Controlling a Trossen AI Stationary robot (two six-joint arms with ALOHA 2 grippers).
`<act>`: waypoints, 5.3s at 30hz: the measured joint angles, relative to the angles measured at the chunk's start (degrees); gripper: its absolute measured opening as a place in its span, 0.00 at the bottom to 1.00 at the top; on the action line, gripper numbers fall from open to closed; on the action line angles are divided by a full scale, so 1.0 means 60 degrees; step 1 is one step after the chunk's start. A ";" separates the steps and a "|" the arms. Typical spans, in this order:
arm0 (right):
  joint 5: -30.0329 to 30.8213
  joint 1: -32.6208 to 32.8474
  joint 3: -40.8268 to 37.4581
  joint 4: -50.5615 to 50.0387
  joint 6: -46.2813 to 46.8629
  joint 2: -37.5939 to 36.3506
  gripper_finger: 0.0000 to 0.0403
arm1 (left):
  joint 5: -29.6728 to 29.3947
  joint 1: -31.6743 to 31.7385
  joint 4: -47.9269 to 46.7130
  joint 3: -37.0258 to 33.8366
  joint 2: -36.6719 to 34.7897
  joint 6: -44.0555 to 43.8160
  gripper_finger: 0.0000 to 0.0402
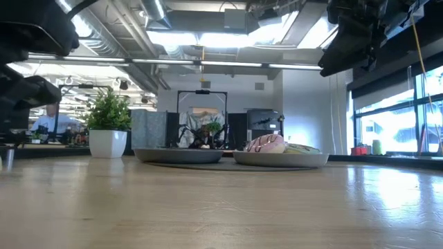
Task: Pick & Place donuts
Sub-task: Put the large white donut on the gray plate
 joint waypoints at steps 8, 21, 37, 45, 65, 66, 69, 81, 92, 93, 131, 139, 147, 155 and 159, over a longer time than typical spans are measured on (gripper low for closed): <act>-0.0002 0.0000 0.0002 -0.0004 -0.0002 0.0000 0.36 | 0.0000 0.0015 0.0252 0.0004 0.0091 -0.0267 0.28; -0.0004 0.0000 0.0004 -0.0011 -0.0025 0.0000 0.36 | -0.0093 0.0015 0.0416 0.0001 0.0234 0.0417 0.22; -0.0018 0.0000 0.0004 -0.0047 -0.0029 0.0000 0.36 | -0.0139 0.0915 0.0630 0.0553 -0.0357 0.0382 0.01; -0.0205 -0.0004 0.0001 -0.0058 -0.0033 -0.0004 0.36 | -0.0417 0.3141 0.0924 0.1638 -0.0634 0.0742 0.01; -0.0627 -0.0004 0.0004 0.0939 -0.1027 -0.0004 0.36 | -0.0408 0.5878 0.1544 0.5006 0.1795 0.2103 0.01; -0.0629 -0.0004 0.0002 0.0925 -0.1027 -0.0004 0.36 | -0.0414 0.6055 0.1245 0.5356 0.1960 0.2314 0.01; -0.0797 -0.0004 0.0004 0.0726 -0.0973 -0.0007 0.36 | -0.0411 0.6642 0.0509 0.6308 0.2548 0.2808 0.01; -0.1493 0.0000 0.0004 -0.0328 -0.0488 -0.0011 0.36 | 0.1612 0.9041 -0.0099 0.8188 0.4881 0.2884 0.01; -0.0860 -0.0007 0.0004 -0.0413 -0.0794 -0.0007 0.36 | 0.2692 0.9664 -0.1521 1.0684 0.6106 0.2586 0.01; -0.0787 -0.0007 0.0004 -0.0426 -0.0801 -0.0007 0.36 | 0.2736 0.9690 -0.1925 1.1026 0.6219 0.2636 0.01; -0.0674 -0.0004 0.0004 -0.0678 -0.0742 -0.0007 0.36 | 0.3352 0.9868 -0.3713 1.2615 0.7741 0.2754 0.07; -0.0678 -0.0004 0.0004 -0.0678 -0.0743 -0.0007 0.36 | 0.2518 0.9829 -0.3719 1.2615 0.7741 0.2655 0.12; -0.0678 -0.0004 0.0004 -0.0750 -0.0743 -0.0007 0.36 | 0.2565 0.9832 -0.3723 1.2615 0.7741 0.2509 0.18; -0.0681 -0.0004 0.0004 -0.0794 -0.0750 -0.0007 0.36 | 0.2571 0.9847 -0.3723 1.2615 0.7737 0.2511 0.23; -0.0681 -0.0004 0.0004 -0.0794 -0.0750 -0.0007 0.36 | 0.2597 0.9924 -0.3733 1.2615 0.7733 0.2510 0.23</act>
